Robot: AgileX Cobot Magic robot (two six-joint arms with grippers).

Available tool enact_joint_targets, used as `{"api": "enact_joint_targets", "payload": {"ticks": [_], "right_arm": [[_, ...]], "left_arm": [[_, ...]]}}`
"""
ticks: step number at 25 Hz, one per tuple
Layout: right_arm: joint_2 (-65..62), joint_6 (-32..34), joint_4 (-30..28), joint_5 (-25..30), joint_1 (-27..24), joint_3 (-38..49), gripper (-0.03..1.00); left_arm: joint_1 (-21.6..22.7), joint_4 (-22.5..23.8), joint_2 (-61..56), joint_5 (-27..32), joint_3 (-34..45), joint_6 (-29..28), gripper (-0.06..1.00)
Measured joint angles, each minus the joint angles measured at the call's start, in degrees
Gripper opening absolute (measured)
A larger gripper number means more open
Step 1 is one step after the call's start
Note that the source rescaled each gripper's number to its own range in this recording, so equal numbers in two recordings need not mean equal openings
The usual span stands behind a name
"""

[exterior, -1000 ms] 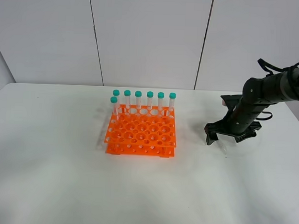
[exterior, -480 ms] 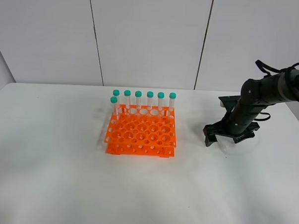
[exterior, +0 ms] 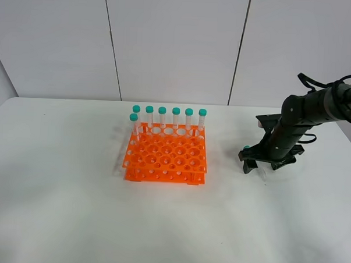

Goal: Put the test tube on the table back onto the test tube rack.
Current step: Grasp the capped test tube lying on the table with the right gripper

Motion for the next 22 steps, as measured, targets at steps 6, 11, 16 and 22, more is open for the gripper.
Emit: {"api": "enact_joint_targets", "payload": {"ticks": [6,11,16,22], "right_arm": [[0.1,-0.2,0.4,0.7,0.0,-0.1,0.03],[-1.3,-0.3,0.3,1.7,0.0,-0.1,0.03],[-9.1,-2.2,0.5,3.1,0.0,0.0,0.03],[-21.9,-5.8,1.1,9.0,0.0,0.1,0.03]], "left_arm": [[0.0,0.0,0.0,0.0,0.0,0.0,1.00],[0.0,0.0,0.0,0.0,0.0,0.0,1.00],[0.0,0.0,0.0,0.0,0.0,0.0,1.00],[0.0,0.0,0.0,0.0,0.0,0.0,1.00]]}}
